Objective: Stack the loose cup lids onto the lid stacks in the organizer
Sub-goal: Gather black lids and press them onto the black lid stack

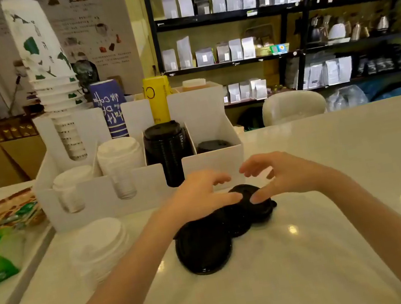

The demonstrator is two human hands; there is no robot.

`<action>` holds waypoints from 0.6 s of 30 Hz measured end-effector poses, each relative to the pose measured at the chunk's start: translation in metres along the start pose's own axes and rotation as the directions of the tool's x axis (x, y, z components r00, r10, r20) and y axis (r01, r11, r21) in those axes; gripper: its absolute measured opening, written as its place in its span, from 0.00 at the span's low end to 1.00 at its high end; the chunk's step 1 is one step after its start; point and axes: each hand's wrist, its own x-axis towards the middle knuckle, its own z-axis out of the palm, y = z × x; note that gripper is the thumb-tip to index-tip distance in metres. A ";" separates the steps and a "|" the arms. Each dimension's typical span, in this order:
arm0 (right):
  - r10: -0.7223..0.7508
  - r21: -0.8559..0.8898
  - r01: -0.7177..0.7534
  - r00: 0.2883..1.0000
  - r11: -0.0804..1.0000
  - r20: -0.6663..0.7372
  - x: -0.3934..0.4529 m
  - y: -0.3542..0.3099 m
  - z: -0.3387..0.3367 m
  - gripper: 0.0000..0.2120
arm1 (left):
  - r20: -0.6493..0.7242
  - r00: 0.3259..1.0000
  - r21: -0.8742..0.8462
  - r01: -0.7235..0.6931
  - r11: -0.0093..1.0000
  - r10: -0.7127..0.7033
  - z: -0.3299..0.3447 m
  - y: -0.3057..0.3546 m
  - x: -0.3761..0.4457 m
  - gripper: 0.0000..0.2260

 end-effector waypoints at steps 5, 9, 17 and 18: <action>0.117 0.033 -0.118 0.993 0.993 0.028 0.000 0.021 0.018 0.40 | 0.123 0.988 0.153 0.070 0.986 -0.089 0.022 0.004 0.007 0.31; 0.135 0.116 -0.138 0.990 0.984 0.039 -0.003 0.038 0.026 0.42 | 0.097 0.992 0.139 0.069 0.988 -0.083 0.029 0.001 0.011 0.29; 0.118 0.240 -0.116 0.993 0.964 0.005 -0.004 0.038 0.025 0.33 | 0.059 0.995 0.071 0.075 0.995 -0.079 0.032 0.000 0.015 0.29; 0.121 0.246 -0.115 0.993 0.962 -0.008 -0.005 0.036 0.024 0.33 | 0.048 0.996 0.056 0.069 0.996 -0.072 0.031 0.001 0.015 0.29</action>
